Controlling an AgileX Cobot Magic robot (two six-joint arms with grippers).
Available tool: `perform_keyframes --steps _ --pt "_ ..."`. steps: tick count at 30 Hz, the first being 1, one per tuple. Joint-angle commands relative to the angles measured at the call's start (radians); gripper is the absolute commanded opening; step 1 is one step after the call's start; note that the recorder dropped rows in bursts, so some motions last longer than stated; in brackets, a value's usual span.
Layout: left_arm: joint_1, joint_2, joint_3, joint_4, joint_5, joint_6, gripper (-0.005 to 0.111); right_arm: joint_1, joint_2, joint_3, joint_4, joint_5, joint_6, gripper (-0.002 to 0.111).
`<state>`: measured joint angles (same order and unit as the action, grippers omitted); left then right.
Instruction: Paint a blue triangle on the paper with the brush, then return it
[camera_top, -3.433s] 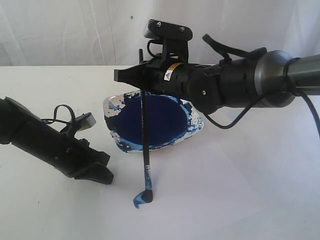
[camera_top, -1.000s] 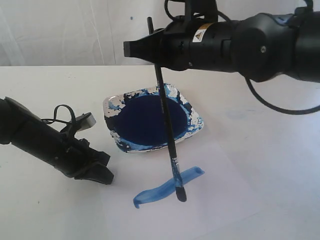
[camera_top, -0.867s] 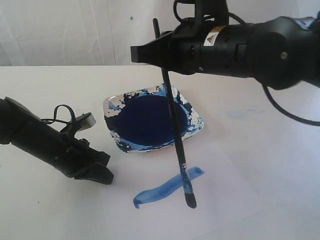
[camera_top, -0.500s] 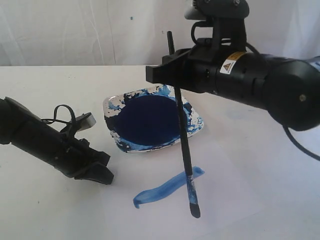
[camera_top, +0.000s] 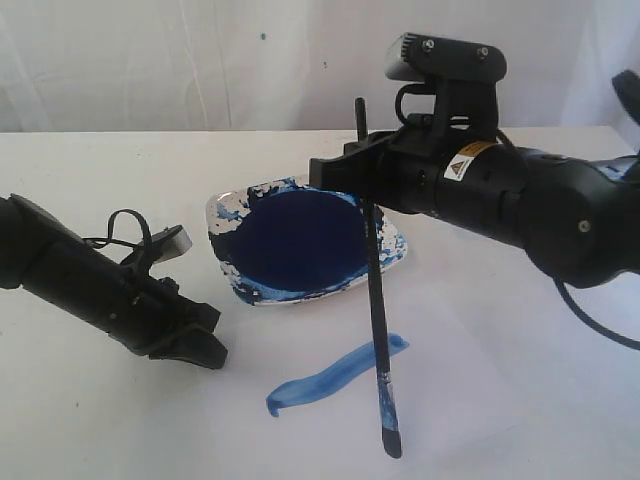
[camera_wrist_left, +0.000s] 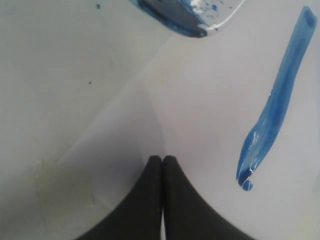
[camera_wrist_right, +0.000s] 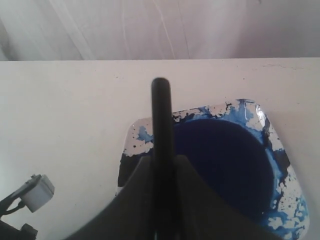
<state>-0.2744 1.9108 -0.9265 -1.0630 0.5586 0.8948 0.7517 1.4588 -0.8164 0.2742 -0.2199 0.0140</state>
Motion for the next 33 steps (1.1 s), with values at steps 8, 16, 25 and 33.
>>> perform_keyframes --steps 8,16,25,33 --pt "-0.005 0.006 0.009 0.040 -0.018 0.002 0.000 -0.014 0.029 0.004 0.005 -0.042 0.015 0.000" --pt "-0.005 0.006 0.009 0.040 -0.018 0.002 0.000 -0.016 0.043 0.004 0.003 -0.058 -0.014 0.000" --pt "-0.005 0.006 0.009 0.040 -0.018 0.002 0.000 -0.016 0.117 0.004 0.003 -0.134 -0.034 0.000" --pt "-0.005 0.006 0.009 0.040 -0.018 0.002 0.000 -0.016 0.153 0.004 0.003 -0.227 -0.063 0.000"
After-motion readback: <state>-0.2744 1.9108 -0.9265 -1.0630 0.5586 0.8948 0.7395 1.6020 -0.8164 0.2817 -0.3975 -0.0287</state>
